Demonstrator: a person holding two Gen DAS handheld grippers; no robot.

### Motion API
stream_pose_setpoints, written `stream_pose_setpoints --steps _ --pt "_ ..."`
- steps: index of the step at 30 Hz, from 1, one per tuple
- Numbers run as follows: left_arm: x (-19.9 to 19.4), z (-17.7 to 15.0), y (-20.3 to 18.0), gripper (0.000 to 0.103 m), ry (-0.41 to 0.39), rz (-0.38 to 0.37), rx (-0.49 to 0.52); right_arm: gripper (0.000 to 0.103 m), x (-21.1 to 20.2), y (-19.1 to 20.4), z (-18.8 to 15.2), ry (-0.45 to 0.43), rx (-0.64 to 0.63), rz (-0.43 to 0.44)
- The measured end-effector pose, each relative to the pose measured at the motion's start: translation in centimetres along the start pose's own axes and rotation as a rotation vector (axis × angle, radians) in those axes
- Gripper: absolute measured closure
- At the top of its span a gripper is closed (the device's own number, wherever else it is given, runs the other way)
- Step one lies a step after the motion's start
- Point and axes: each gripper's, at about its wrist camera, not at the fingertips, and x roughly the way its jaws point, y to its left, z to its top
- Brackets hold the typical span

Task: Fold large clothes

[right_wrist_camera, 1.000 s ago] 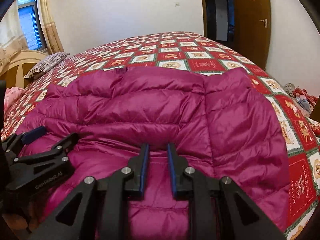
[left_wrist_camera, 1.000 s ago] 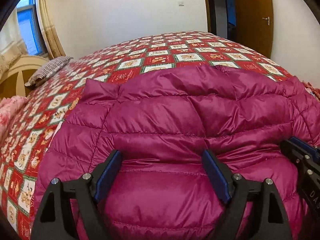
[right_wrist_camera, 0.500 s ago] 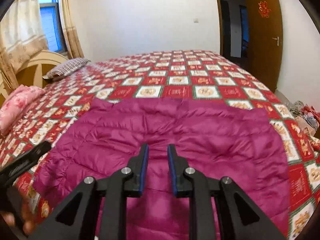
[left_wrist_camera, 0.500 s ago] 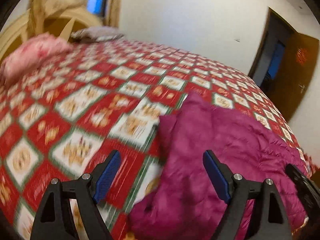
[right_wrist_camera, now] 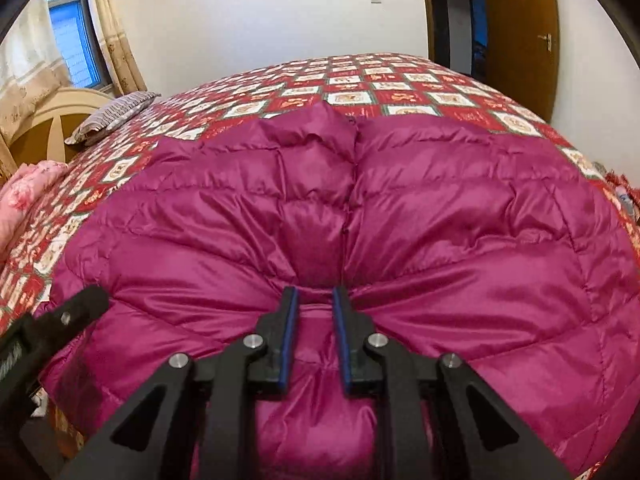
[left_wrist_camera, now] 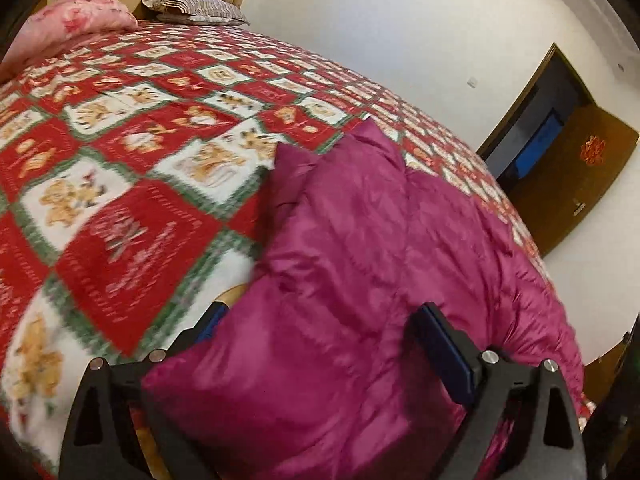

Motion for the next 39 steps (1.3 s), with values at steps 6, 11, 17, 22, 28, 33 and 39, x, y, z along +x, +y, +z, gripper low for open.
stream_pose_setpoints --steps 6,11,17,22,28,33,39 --pt "-0.9 1.6 -3.3 0.08 -0.032 -0.125 0.059 0.083 0.0 -0.9 -0.1 0.01 0.053 0.041" --pt "-3.5 3.0 -5.9 0.087 -0.053 -0.262 0.126 0.083 0.0 -1.8 -0.1 0.032 0.137 0.107" --pt "-7.8 3.2 -10.3 0.088 -0.063 -0.356 0.295 0.084 -0.5 -0.4 -0.7 0.107 0.223 0.292" --pt "-9.9 2.3 -12.2 0.088 -0.093 -0.297 0.511 0.088 -0.3 2.2 -1.8 0.176 0.271 0.524" --pt "-10.5 -0.1 -13.7 0.087 -0.154 -0.226 0.673 0.088 -3.2 -1.3 -1.7 0.093 0.306 0.545" --pt "-9.5 -2.7 -15.7 0.087 -0.159 -0.215 0.787 0.088 -7.2 -7.6 -1.6 -0.019 0.323 0.404" --pt "-8.0 -6.4 -17.6 0.087 -0.134 -0.206 0.919 0.088 -9.7 -12.4 -2.7 -0.07 0.367 0.268"
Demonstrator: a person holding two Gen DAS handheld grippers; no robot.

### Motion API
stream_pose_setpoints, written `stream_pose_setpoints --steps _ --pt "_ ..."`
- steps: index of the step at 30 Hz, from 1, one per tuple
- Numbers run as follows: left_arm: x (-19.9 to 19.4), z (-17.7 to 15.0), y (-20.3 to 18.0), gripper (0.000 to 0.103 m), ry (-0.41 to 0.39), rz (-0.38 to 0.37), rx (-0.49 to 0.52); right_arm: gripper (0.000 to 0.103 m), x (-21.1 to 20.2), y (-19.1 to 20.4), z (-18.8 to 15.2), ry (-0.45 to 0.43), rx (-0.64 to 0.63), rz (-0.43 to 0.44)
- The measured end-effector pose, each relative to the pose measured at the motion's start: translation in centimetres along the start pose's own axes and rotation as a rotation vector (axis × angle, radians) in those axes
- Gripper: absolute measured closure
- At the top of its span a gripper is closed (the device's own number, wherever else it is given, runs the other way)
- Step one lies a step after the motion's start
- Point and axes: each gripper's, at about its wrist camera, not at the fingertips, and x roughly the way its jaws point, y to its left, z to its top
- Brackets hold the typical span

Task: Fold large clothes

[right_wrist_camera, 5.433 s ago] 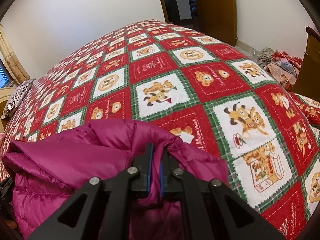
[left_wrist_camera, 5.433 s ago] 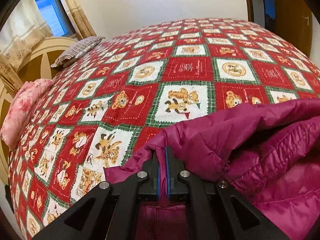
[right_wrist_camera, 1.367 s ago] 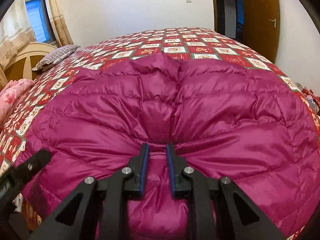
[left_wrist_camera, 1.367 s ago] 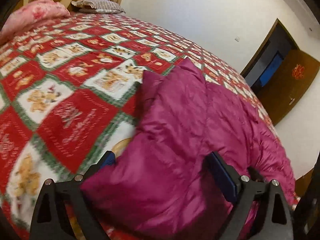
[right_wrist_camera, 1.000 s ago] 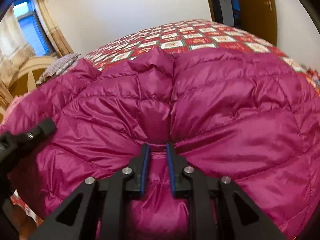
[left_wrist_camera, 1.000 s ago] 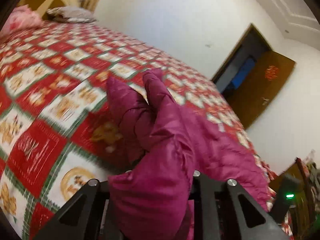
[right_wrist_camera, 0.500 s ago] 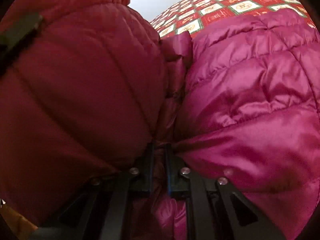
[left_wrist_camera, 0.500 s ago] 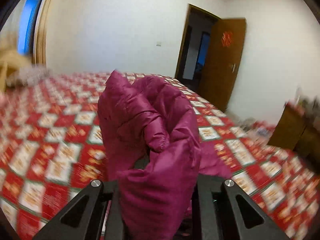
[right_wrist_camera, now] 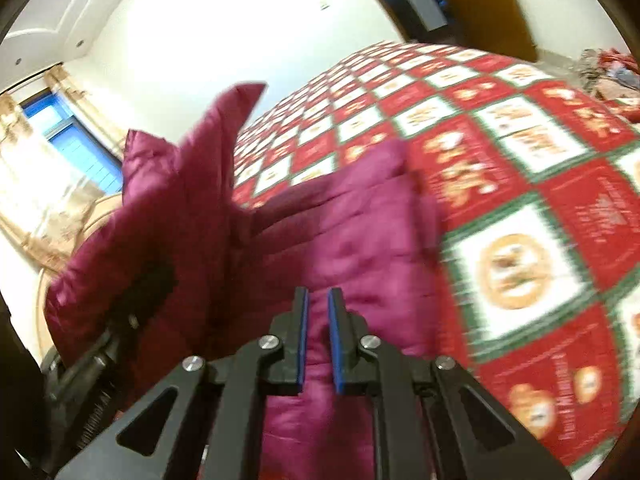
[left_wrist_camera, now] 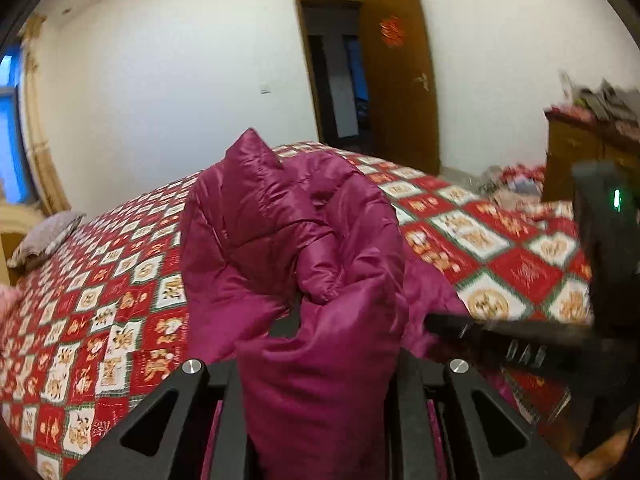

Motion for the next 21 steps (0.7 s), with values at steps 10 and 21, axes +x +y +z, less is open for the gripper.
stream_pose_setpoints --steps 10,21 --pt "2.1 -3.2 -6.0 0.087 0.057 -0.069 0.164 0.083 -3.2 -3.5 0.8 -0.04 0.019 -0.092" --pt "3.5 -5.1 -7.6 0.087 0.063 -0.128 0.2 0.075 -2.9 -1.2 5.7 -0.023 -0.163 0.027"
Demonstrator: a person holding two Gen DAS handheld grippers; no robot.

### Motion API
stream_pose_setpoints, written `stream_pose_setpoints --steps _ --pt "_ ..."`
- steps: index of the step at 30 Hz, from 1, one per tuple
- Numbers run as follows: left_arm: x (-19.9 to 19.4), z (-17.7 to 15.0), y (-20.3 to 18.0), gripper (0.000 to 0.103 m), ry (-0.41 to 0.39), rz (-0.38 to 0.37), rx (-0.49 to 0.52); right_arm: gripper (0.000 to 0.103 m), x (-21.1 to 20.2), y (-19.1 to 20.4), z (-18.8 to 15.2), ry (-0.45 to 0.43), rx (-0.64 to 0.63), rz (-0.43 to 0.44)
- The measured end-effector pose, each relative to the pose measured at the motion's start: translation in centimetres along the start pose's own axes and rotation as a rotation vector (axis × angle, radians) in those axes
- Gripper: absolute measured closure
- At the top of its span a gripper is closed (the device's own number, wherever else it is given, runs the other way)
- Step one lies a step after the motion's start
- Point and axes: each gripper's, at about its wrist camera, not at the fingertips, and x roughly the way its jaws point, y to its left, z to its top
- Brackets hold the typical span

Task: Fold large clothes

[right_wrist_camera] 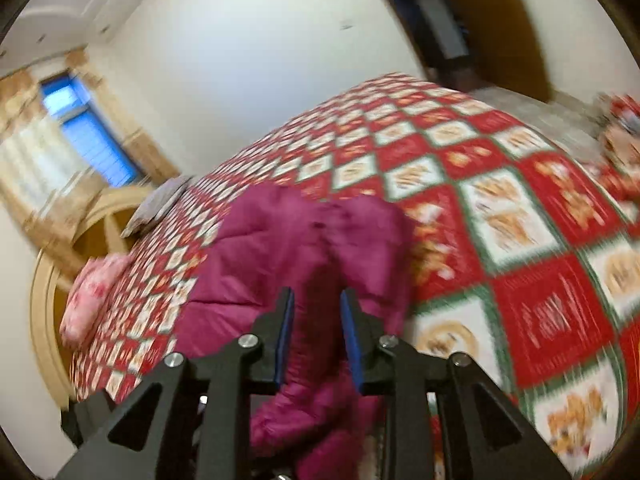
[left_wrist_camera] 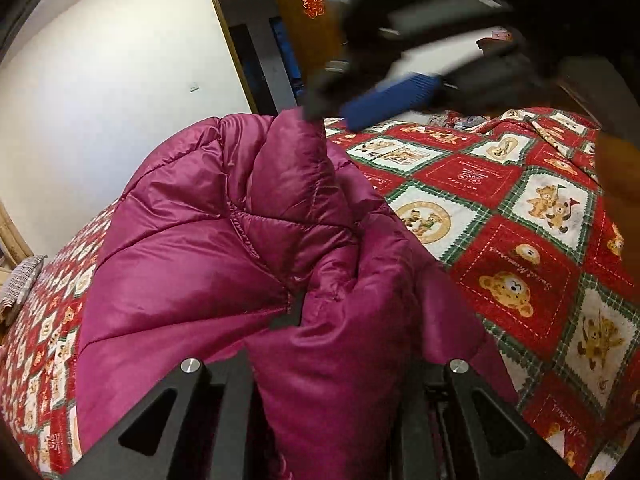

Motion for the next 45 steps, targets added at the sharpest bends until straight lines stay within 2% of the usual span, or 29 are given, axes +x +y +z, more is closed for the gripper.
stream_pose_setpoints --steps 2,4,9,20,26,29,35,39,41,43,45 --pt "0.1 0.1 0.2 0.087 0.003 0.002 0.002 0.075 1.5 1.0 0.3 0.038 -0.072 0.008" --pt "0.0 0.1 0.4 0.087 0.004 0.001 0.001 0.074 3.3 1.3 0.0 0.085 -0.124 -0.044" --pt "0.3 0.1 -0.1 0.087 0.009 -0.005 0.004 0.075 4.9 -0.8 -0.9 0.142 -0.108 -0.105" --pt "0.5 0.4 -0.2 0.087 0.029 -0.011 0.005 0.076 6.4 -2.7 -2.1 0.196 -0.056 -0.113" --pt "0.3 1.0 0.2 0.083 0.085 -0.028 -0.026 0.076 7.2 -3.3 -2.9 0.203 -0.05 -0.102" --pt "-0.5 1.5 0.5 0.079 0.118 -0.048 -0.042 0.076 7.1 -3.3 -3.0 0.204 -0.056 -0.102" --pt "-2.9 1.8 0.4 0.072 0.141 -0.029 -0.023 0.076 7.1 -3.2 -3.2 0.197 -0.052 -0.105" --pt "-4.8 1.8 1.2 0.07 0.142 -0.068 -0.017 0.076 7.1 -3.0 -3.2 0.204 -0.055 -0.106" --pt "-5.6 1.4 1.7 0.064 0.137 -0.077 -0.007 0.076 7.1 -3.0 -3.3 0.204 -0.064 -0.111" --pt "-7.1 0.9 2.2 0.043 0.115 -0.083 0.015 0.076 7.1 -3.1 -3.3 0.203 -0.055 -0.109" --pt "-8.7 0.2 2.7 0.04 0.086 -0.128 0.033 0.076 7.1 -3.2 -3.2 0.203 -0.05 -0.106"
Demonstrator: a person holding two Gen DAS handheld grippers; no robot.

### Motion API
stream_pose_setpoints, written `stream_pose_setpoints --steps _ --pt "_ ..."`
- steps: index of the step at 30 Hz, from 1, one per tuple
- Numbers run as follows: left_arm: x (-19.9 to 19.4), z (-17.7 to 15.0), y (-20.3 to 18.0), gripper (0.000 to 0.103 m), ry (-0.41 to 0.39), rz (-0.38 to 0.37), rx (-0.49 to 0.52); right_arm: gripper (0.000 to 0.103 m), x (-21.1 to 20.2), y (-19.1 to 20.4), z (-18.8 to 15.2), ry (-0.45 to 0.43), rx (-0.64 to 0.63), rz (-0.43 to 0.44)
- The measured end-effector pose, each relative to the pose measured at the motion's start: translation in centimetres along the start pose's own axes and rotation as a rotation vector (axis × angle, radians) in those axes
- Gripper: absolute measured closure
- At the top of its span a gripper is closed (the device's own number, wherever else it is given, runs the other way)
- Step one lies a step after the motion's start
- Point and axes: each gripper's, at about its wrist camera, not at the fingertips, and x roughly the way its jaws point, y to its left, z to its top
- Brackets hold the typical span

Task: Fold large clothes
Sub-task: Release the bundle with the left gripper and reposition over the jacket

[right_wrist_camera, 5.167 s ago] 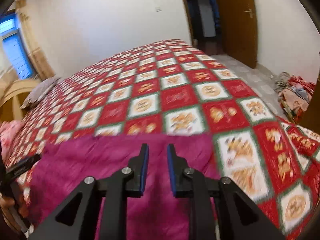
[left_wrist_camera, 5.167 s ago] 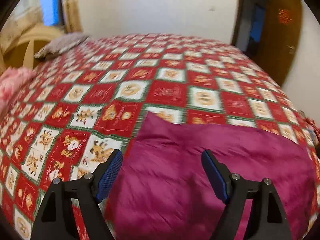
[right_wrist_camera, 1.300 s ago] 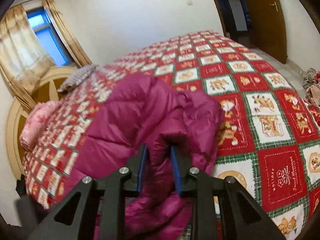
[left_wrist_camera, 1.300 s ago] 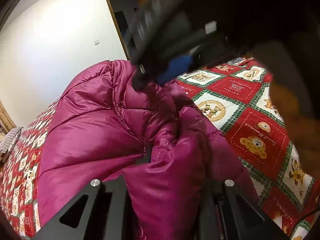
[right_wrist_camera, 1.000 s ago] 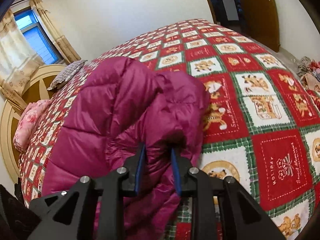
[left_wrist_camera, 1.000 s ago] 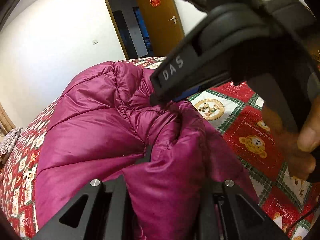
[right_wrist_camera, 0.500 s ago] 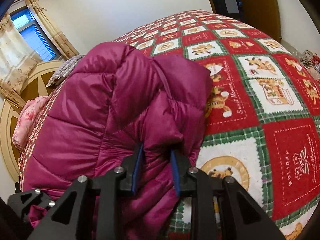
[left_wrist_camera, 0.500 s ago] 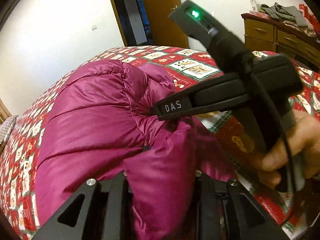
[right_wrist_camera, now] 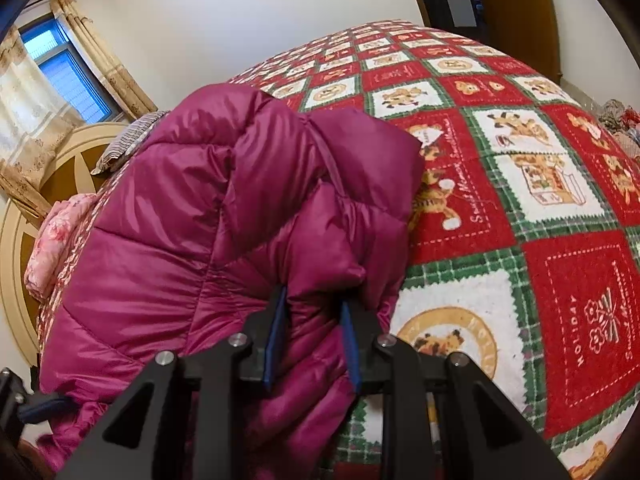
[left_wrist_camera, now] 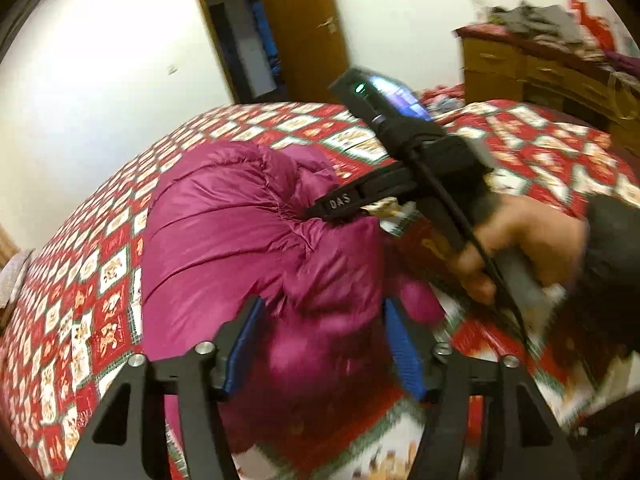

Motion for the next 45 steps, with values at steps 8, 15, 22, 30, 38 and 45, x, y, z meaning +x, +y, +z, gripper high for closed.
stream_pose_setpoints --steps 8,15,22,30,38,45 --pt "-0.9 1.9 9.6 0.03 -0.054 0.123 -0.218 0.076 -0.2 0.1 -0.2 -0.008 0.004 -0.013" --pt "8.1 8.1 15.9 0.029 0.011 0.273 -0.327 0.076 -0.2 0.2 -0.3 -0.007 -0.005 -0.02" --pt "14.5 8.4 14.4 0.029 0.097 0.368 -0.245 0.076 -0.2 -0.1 -0.5 -0.012 0.003 -0.012" --pt "15.6 7.5 14.1 0.029 0.108 0.37 -0.27 0.074 -2.4 0.0 0.3 -0.021 0.019 -0.04" --pt "15.9 7.5 14.0 0.029 0.109 0.377 -0.275 0.068 -4.7 2.0 6.5 -0.067 0.038 -0.049" --pt "15.9 7.3 13.9 0.029 0.114 0.392 -0.271 0.068 2.5 2.1 8.1 0.059 0.106 -0.2"
